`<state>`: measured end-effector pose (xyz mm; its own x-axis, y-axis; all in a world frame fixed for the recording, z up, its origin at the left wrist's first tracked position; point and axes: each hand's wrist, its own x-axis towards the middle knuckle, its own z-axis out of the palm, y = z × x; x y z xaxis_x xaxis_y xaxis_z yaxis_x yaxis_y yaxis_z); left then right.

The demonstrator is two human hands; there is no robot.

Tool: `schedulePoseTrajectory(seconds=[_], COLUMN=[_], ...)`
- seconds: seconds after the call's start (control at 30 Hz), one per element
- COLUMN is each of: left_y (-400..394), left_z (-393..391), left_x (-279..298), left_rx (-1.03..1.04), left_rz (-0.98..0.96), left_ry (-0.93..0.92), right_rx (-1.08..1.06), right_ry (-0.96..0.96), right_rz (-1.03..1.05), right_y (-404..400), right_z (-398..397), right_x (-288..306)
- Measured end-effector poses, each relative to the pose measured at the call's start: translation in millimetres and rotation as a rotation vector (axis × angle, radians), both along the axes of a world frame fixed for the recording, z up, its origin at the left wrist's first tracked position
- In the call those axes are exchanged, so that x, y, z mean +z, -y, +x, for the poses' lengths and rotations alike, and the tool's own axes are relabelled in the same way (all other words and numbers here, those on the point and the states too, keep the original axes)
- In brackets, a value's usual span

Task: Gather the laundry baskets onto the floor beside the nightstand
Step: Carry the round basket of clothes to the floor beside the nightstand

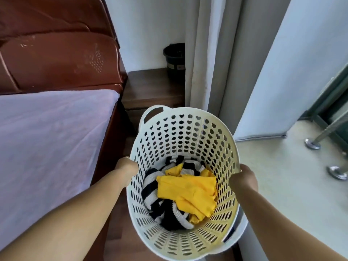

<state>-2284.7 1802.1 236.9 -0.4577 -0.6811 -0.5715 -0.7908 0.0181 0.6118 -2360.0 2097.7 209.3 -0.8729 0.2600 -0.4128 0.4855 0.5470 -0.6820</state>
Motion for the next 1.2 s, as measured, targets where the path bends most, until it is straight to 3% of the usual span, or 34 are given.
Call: schedulePoseTrajectory(seconds=[0.27, 0.53, 0.8, 0.97, 1.2], left_y=[22, 28, 25, 23, 29], left_z=[-93, -140, -168, -181, -180], left_x=[-136, -233, -273, -274, -269], left_rx=[-0.028, -0.032, -0.052, -0.147, -0.241], left_rz=[0.115, 0.197, 0.206, 0.208, 0.064], left_ry=[-0.080, -0.166, -0.212, -0.222, -0.051], right_rx=[0.008, -0.006, -0.013, 0.014, 0.122], right_ry=[0.047, 0.059, 0.075, 0.066, 0.190], right_rz=[0.037, 0.088, 0.124, 0.219, 0.376], right_y=[26, 34, 30, 30, 38], right_z=[-65, -110, -144, -162, -163], right_x=[-130, -219, -261, -258, -252])
